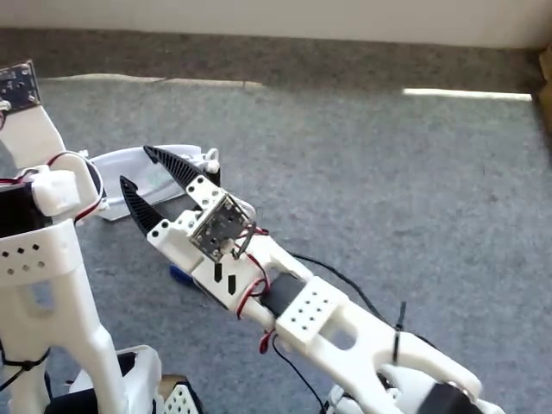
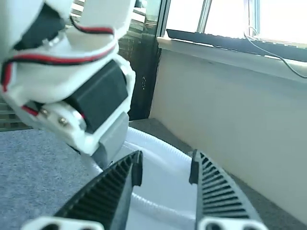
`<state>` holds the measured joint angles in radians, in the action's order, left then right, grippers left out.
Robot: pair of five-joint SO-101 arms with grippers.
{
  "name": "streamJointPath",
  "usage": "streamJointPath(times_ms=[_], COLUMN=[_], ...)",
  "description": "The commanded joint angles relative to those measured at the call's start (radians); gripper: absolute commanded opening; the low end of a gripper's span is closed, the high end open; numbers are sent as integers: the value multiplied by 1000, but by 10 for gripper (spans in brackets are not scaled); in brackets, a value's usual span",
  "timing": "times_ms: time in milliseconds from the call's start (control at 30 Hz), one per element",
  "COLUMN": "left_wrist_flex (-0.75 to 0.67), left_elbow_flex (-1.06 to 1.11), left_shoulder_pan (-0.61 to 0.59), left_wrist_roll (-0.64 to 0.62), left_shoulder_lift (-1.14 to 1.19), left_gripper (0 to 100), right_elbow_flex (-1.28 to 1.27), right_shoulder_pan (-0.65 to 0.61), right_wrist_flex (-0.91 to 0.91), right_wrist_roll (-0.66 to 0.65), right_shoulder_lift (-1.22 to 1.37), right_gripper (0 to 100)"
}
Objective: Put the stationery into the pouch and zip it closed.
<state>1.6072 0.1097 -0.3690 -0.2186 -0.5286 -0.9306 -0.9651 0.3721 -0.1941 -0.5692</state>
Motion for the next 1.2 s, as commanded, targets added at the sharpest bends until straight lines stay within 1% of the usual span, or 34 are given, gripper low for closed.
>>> streamJointPath(times_ms=[0, 100, 233, 367, 467, 567, 700, 900, 1167], left_wrist_flex=[-17, -17, -17, -17, -20, -40, -52, -52, -51], left_elbow_flex=[4, 4, 4, 2, -5, -4, -5, -7, -7], left_shoulder_pan=[-4, -4, -5, -13, -53, -96, -150, -189, -193], left_wrist_roll=[6, 6, 6, 6, 6, 5, 5, -15, -15], left_shoulder_lift=[1, 1, 1, 1, -2, -4, -5, -5, -5], left_gripper=[7, 7, 7, 7, 7, 7, 7, 7, 7], right_elbow_flex=[12, 18, 51, 186, 278, 331, 348, 344, 354], right_shoulder_pan=[21, 25, 47, 130, 179, 213, 242, 245, 246], right_wrist_flex=[-176, -331, -555, -797, -989, -1121, -1188, -1196, -1196], right_wrist_roll=[-9, -9, -11, -11, -11, -11, -11, -11, -15], right_shoulder_lift=[-200, -303, -367, -349, -315, -277, -223, -81, 197], right_gripper=[156, 156, 156, 156, 156, 156, 156, 156, 156])
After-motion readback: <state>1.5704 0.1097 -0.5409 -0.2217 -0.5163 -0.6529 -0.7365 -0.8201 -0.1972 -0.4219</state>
